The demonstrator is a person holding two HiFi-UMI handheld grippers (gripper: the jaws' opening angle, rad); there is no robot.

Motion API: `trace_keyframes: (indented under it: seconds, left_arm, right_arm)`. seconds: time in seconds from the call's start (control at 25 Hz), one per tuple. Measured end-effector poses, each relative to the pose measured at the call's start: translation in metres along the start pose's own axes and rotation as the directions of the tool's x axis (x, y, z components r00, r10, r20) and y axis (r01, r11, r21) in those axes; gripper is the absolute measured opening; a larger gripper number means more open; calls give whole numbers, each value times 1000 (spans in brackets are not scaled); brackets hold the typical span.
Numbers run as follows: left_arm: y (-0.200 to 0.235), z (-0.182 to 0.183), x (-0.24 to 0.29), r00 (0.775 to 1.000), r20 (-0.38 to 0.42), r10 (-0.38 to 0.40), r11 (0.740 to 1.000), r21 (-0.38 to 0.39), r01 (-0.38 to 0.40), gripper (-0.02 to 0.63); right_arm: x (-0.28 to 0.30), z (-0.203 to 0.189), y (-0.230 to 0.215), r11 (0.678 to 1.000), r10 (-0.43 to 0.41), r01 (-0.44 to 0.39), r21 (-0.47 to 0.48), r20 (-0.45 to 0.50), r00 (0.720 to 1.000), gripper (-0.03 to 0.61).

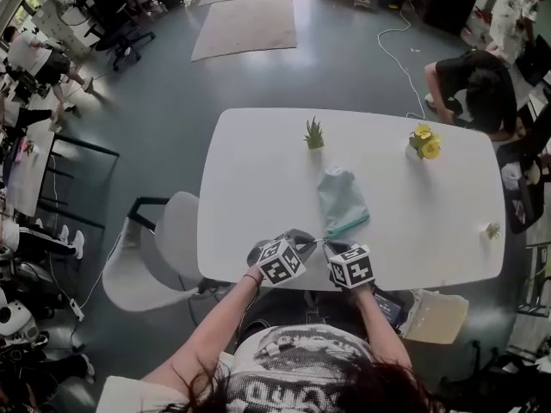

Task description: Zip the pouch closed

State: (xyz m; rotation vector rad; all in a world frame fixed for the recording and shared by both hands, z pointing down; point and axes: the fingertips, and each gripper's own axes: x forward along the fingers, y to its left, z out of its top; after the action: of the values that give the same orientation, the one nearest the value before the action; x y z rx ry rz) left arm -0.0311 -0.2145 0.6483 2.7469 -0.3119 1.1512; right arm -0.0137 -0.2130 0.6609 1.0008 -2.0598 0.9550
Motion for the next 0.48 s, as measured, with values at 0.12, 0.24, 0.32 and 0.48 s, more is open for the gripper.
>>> trace_keyframes:
  seconds: [0.12, 0.24, 0.32, 0.48]
  left_arm:
    - [-1, -3, -3, 1000, -13, -5, 1000, 15, 5, 11]
    - [3, -9, -8, 1000, -19, -5, 1000, 10, 5, 11]
    - [7, -11, -11, 1000, -16, 3, 1000, -8, -3, 11]
    - [12, -13, -13, 999, -24, 22, 1000, -1, -22, 11]
  right_arm:
    - [-1, -1, -10, 999, -38, 38, 14, -3, 999, -5]
    - [-5, -3, -26, 996, -60, 60, 66, 2, 998, -5]
    - [-6, -2, -31, 995, -53, 52, 85, 8, 999, -5]
    - [-3, -2, -34, 996, -57, 57, 75, -2, 998, -5]
